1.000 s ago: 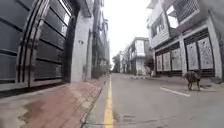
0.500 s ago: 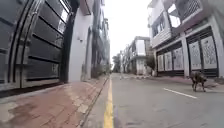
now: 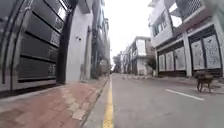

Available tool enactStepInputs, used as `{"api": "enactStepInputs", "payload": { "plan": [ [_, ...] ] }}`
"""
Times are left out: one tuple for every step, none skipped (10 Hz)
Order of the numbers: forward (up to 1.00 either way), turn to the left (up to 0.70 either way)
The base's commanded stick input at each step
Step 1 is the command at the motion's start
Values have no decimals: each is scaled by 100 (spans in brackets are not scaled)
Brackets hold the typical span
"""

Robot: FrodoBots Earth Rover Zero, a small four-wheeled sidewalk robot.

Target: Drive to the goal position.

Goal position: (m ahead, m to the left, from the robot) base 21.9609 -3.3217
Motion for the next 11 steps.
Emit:
{"api": "enactStepInputs", "payload": {
  "plan": [
    [48,0],
    [48,0],
    [48,0],
    [48,0],
    [48,0],
    [48,0],
    [48,0],
    [48,0],
    [48,0],
    [48,0],
    [48,0]
  ]
}}
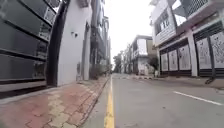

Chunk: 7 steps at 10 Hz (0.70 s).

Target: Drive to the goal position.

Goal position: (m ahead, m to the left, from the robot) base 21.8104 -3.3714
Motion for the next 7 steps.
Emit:
{"api": "enactStepInputs", "payload": {
  "plan": [
    [48,0],
    [48,-7],
    [48,-39],
    [48,-27],
    [48,-5],
    [48,0],
    [48,0]
  ]
}}
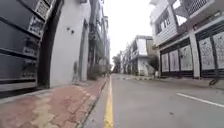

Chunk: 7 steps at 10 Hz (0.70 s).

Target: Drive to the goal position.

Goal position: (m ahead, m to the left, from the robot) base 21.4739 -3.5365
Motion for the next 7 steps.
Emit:
{"api": "enactStepInputs", "payload": {
  "plan": [
    [48,0],
    [48,0],
    [48,0],
    [48,0],
    [48,0],
    [48,0],
    [48,0]
  ]
}}
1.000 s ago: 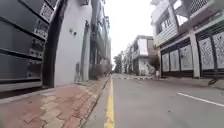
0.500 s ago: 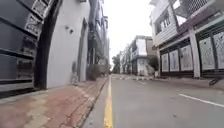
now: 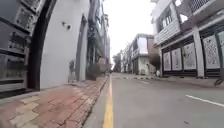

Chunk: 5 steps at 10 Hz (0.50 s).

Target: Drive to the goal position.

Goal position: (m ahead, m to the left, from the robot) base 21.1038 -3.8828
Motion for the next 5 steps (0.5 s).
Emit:
{"api": "enactStepInputs", "payload": {
  "plan": [
    [48,0],
    [48,0],
    [48,0],
    [48,0],
    [48,0]
  ]
}}
